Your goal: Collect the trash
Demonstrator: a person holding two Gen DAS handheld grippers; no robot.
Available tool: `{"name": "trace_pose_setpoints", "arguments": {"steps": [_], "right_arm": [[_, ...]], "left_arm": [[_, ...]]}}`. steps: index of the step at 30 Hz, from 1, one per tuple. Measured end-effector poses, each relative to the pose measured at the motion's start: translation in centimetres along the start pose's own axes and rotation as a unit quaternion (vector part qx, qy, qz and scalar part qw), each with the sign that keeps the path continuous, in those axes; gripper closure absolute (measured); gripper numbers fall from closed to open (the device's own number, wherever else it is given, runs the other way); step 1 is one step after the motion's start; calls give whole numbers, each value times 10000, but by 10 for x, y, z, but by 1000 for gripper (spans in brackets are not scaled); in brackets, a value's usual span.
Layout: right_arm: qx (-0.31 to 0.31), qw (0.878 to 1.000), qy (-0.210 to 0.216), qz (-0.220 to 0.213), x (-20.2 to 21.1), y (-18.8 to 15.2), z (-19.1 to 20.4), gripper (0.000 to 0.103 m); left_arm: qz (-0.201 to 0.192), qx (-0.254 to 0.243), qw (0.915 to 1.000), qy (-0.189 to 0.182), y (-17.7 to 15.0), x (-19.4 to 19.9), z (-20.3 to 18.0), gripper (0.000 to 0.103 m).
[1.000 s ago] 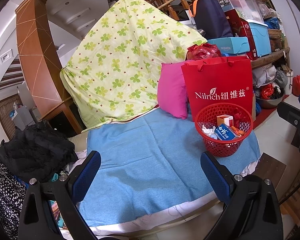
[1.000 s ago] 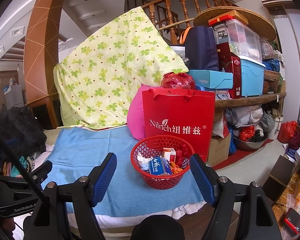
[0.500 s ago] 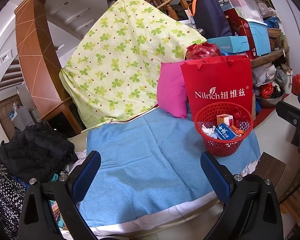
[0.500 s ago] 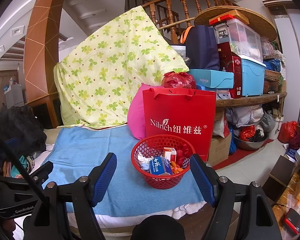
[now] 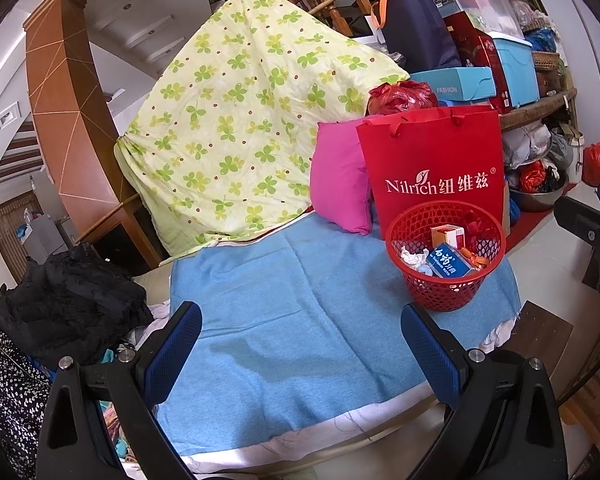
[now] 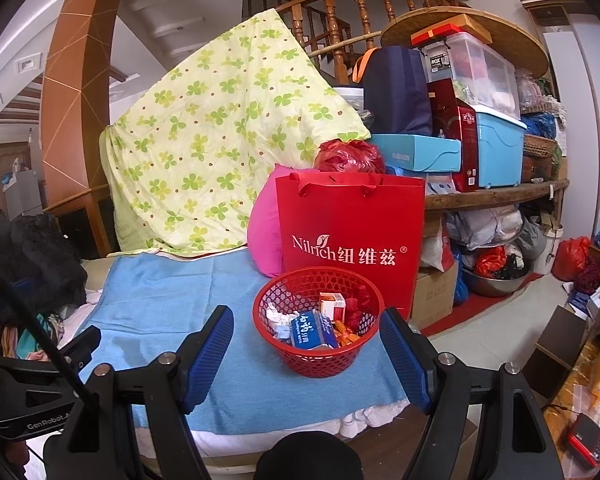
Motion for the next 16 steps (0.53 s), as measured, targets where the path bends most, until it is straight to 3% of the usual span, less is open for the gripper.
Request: {"name": "trace_pose_setpoints", "arguments": {"steps": [12,16], "right_arm": [[-11,9996,-220,164,-46,10,3,25],[78,9994,-190,274,-71,10,15,25]], "left_arm": [[77,-103,9995,-291,14,-47,-5,3],[44,182,9987,-474,12,-75,10,3]]}}
Point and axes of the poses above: each gripper's, at about its wrist camera, not at the fingertips, and x roughly against the way its jaws point, z to its left, y to its top, the point moved 2 cm from there along -x, roughly the way its jaws point, and after that the axes turned 11 degrees about -x, right-handed, at the moved point
